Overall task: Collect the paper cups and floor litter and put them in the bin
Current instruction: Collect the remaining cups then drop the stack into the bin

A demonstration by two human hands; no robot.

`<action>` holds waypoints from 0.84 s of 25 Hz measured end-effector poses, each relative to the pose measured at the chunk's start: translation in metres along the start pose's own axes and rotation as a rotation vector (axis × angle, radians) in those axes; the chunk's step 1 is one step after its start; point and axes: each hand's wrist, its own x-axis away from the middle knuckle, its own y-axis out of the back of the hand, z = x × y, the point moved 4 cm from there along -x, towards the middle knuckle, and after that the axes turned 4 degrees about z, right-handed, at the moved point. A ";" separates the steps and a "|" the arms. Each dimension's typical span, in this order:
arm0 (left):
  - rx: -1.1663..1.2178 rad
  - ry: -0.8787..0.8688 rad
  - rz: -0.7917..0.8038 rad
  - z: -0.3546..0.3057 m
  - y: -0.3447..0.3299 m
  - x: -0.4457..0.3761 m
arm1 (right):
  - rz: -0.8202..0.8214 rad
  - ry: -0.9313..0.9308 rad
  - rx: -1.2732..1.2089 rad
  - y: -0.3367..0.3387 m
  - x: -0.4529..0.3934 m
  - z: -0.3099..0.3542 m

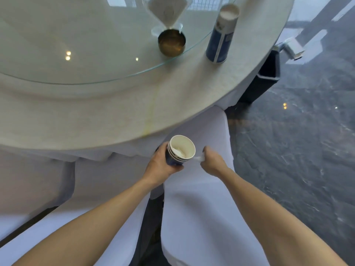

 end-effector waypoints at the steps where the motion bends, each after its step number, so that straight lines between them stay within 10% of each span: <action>1: -0.006 -0.018 0.002 -0.015 0.002 0.004 | -0.060 0.002 -0.036 0.023 0.012 0.003; 13: -0.048 -0.224 -0.073 -0.147 0.015 0.059 | -0.742 0.245 -0.476 0.198 0.177 0.048; 21: -0.085 -0.290 -0.144 -0.223 -0.060 0.096 | -0.514 0.394 -0.336 0.203 0.232 -0.010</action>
